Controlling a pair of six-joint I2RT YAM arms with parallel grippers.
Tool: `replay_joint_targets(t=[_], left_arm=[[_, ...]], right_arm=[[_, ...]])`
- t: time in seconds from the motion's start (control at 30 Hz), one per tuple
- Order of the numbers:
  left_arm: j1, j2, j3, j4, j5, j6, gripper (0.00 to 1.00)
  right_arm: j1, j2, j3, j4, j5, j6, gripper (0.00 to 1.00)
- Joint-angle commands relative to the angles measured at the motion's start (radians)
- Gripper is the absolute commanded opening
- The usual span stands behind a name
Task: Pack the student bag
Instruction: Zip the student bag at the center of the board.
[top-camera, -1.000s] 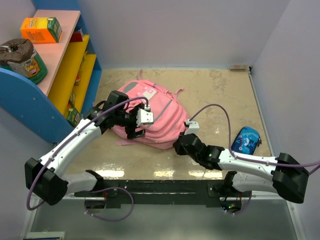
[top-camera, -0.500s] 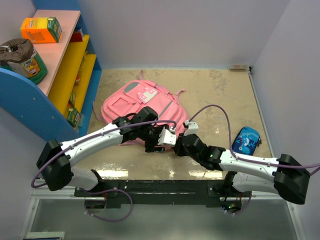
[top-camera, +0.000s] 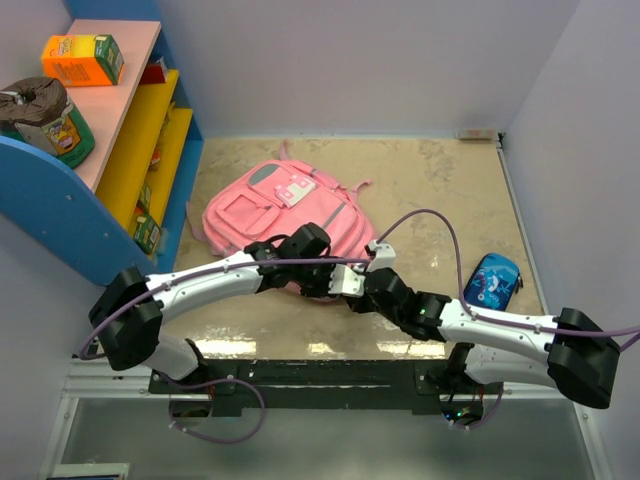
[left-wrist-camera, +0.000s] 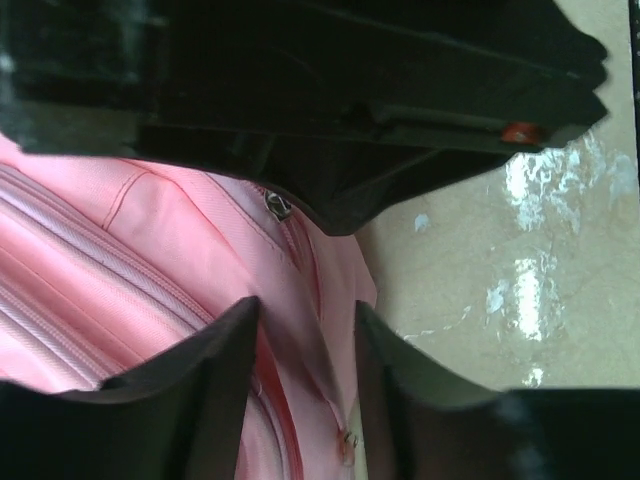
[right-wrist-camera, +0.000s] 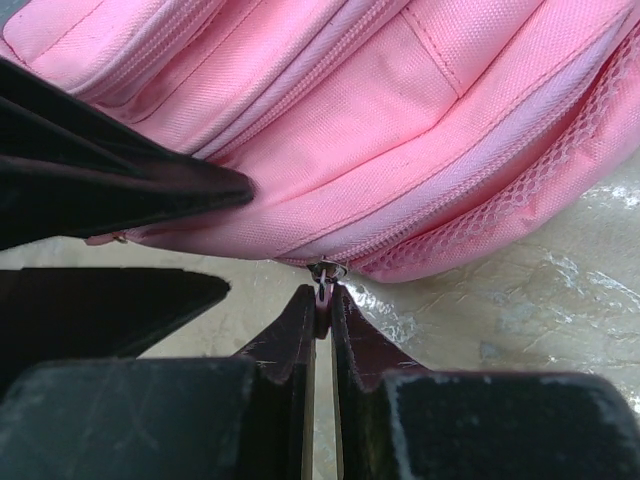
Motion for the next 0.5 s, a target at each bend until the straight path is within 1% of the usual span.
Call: replay_joint_targets(t=[0.0,0.03,0.1,0.13,0.2,0.33,0.47], left_arm=[[0.000,0.046,0.018,0.033,-0.081,0.005,0.34],[0.000,0.051,0.022,0.029,-0.084,-0.002,0.24],[0.000,0.057,0.038,0.018,-0.093,-0.009,0.12],[-0.002,0.056,0.044,0.001,-0.094,-0.012,0.01],[0.000,0.040,0.058,-0.020,-0.104,-0.010,0.00],[-0.002,-0.012,0.041,-0.114,-0.113,0.033,0.00],[-0.002,-0.124,-0.046,-0.192,-0.133,0.094,0.00]], right_arm=[[0.002,-0.027,-0.005,0.079,-0.046,-0.001,0.00],[0.002,-0.028,-0.006,0.079,-0.054,-0.001,0.00],[0.004,-0.030,-0.008,0.069,-0.058,-0.002,0.00],[0.002,-0.033,-0.008,0.059,-0.052,0.001,0.00],[0.002,-0.041,-0.005,0.032,-0.049,0.001,0.00],[-0.005,-0.061,0.009,-0.008,-0.043,0.010,0.00],[-0.024,-0.075,-0.003,0.003,-0.095,0.004,0.00]])
